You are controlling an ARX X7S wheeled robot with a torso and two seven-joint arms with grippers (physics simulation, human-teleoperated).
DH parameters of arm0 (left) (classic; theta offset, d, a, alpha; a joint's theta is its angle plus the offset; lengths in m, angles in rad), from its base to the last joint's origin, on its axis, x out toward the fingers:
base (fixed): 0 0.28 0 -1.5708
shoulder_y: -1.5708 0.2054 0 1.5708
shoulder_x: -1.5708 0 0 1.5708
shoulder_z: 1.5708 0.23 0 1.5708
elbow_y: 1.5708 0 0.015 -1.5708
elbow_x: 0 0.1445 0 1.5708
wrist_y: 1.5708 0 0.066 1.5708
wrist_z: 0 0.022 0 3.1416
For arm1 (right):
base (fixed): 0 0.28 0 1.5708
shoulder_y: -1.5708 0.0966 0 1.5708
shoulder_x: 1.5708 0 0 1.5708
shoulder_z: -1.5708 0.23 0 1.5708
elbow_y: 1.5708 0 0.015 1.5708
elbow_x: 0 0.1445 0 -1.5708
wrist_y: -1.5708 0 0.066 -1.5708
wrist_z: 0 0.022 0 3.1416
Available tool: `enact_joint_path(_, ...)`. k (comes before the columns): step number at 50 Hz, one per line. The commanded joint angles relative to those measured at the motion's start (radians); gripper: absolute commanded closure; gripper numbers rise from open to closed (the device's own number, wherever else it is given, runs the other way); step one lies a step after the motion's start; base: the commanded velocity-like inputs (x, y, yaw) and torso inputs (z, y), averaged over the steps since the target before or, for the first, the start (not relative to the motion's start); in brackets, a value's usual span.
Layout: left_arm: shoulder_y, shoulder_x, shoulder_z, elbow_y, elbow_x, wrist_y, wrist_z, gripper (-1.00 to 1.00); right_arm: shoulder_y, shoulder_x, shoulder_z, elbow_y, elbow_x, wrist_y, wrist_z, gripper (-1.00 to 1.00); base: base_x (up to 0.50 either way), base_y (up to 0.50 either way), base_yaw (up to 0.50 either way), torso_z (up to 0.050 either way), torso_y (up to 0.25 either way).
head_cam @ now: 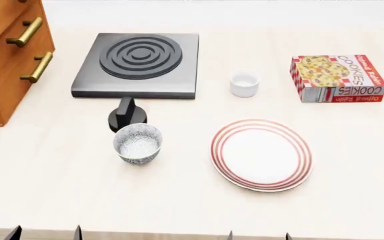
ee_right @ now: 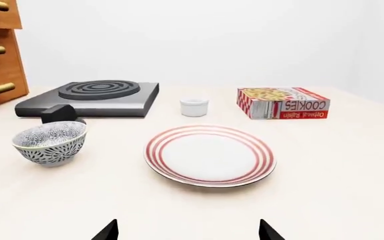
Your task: Pick the akita bowl on the wooden cabinet and place it on the plate.
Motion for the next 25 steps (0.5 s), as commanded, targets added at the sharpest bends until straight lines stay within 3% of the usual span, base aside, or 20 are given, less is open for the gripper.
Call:
enact_joint_path(1, -0.001, -0.012, 0.013, 0.002, -0.019, -0.003, -0.017, -1.0, 0.003, 0.013, -0.013, -0.002, 0.018, 0.001, 0.016, -1.0, 0.0, 0.0, 0.0, 0.044, 0.0)
enact_joint_path(25, -0.002, -0.037, 0.044, 0.002, -0.038, 0.001, -0.048, -1.0, 0.005, 0.036, -0.036, -0.002, 0.049, -0.015, 0.047, -1.0, 0.0, 0.0, 0.0, 0.044, 0.0)
